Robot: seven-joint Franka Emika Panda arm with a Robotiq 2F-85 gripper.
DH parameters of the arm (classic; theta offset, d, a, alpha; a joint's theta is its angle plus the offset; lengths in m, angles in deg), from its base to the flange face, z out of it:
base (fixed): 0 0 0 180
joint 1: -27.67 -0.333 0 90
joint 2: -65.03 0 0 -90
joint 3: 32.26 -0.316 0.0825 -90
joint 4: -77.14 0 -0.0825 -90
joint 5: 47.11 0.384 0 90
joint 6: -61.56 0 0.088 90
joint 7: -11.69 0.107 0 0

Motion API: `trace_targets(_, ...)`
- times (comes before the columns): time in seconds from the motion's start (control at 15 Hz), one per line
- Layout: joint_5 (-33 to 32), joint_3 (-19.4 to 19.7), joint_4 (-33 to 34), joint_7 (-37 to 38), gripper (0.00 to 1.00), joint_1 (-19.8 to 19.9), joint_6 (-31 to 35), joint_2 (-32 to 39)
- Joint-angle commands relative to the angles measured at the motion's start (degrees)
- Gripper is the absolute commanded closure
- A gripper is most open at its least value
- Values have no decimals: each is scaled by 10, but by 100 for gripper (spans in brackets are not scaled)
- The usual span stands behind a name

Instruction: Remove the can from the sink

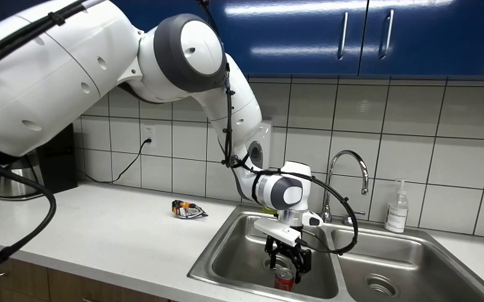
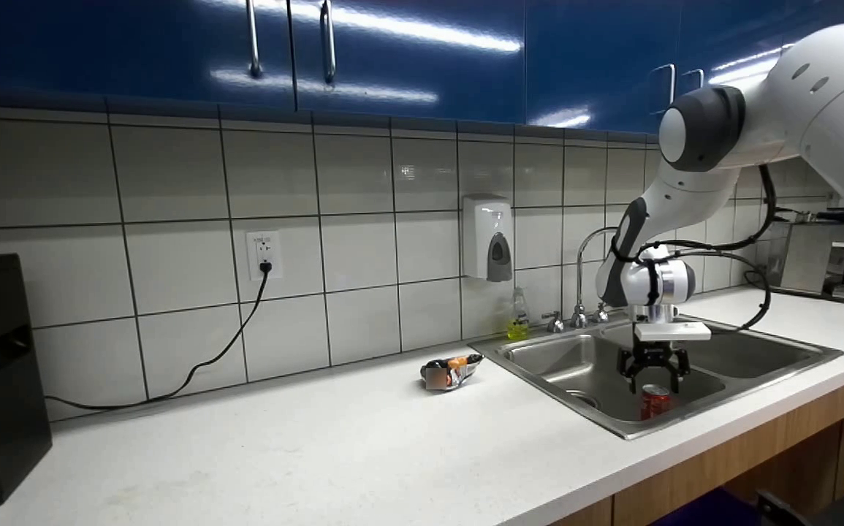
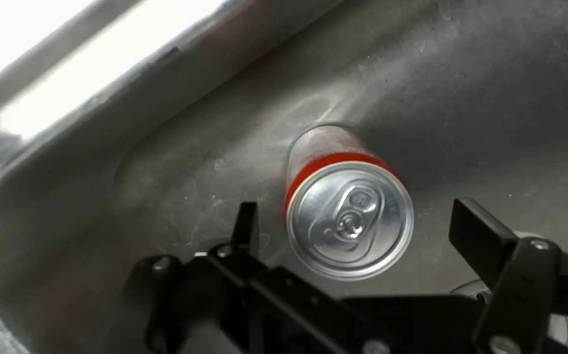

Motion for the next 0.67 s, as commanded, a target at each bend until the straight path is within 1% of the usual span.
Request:
trace_targets(0.0, 8, -16, 32, -7, 0, 18, -24, 19)
trace_targets(0.6, 7, -16, 45, -2, 0, 19, -46, 36)
